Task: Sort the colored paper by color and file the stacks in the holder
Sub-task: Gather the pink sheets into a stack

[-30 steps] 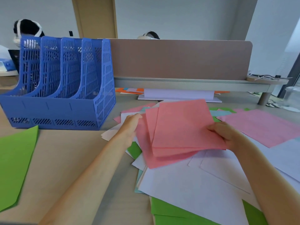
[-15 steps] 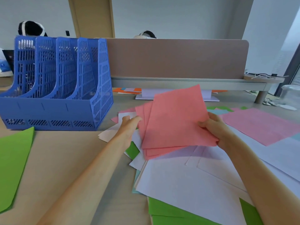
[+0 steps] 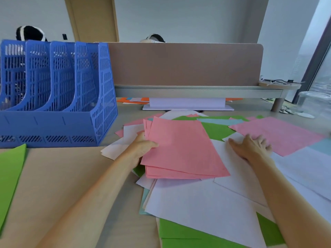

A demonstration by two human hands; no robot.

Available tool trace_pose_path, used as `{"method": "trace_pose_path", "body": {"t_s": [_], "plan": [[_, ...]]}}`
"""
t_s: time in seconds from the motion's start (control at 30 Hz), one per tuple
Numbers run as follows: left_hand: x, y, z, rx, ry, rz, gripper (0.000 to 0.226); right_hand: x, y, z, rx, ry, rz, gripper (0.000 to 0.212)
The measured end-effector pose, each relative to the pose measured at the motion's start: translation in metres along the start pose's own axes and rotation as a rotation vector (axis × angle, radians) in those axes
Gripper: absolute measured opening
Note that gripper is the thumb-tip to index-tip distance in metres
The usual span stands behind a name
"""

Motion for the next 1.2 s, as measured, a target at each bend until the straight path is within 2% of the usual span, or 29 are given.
{"method": "trace_pose_path", "body": {"t_s": [0.27,0.43,0.63,0.73,0.83,0.93,1.0,1.1,1.13,1.2], "plan": [[0.002,0.001,0.004,-0.04,-0.021,0.014,0.035,-0.023,0.011,-0.016,0.131,0.11,-0.116,0.052],[0.001,0.0,0.005,-0.043,-0.024,0.012,0.039,-0.04,0.018,-0.02,0.135,0.035,-0.265,0.036],[0.003,0.0,0.006,-0.05,-0.039,0.025,0.033,-0.057,0.026,-0.022,0.191,0.004,-0.364,0.023],[0.002,0.0,0.006,-0.054,-0.041,0.015,0.035,-0.076,0.046,-0.029,0.198,-0.161,-0.541,0.023],[0.002,0.002,0.006,-0.055,-0.047,0.009,0.034,-0.115,0.08,-0.02,0.002,-0.32,-0.795,0.017],[0.006,0.005,0.008,-0.07,-0.021,0.022,0.028,-0.138,0.109,-0.004,-0.251,-0.396,-0.886,0.027],[0.005,0.006,0.008,-0.075,0.006,0.023,0.028,-0.14,0.11,0.002,-0.276,-0.386,-0.863,0.039],[0.002,0.005,0.008,-0.083,0.02,0.009,0.04,-0.137,0.106,0.025,-0.247,0.019,-0.817,0.06],[0.003,0.005,0.008,-0.078,0.022,0.013,0.038,-0.14,0.109,0.037,-0.272,0.129,-0.854,0.064],[0.007,0.006,0.01,-0.067,0.017,0.039,0.022,-0.149,0.119,0.052,-0.321,0.184,-0.932,0.064]]}}
Point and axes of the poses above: each hand's wrist, its own y-axis away from the middle knuckle, its own z-axis out of the palm, x = y × z, the point moved 10 cm from there along -y, towards the middle knuckle, and after that the axes turned 12 degrees about -x, right-handed, at the moved point
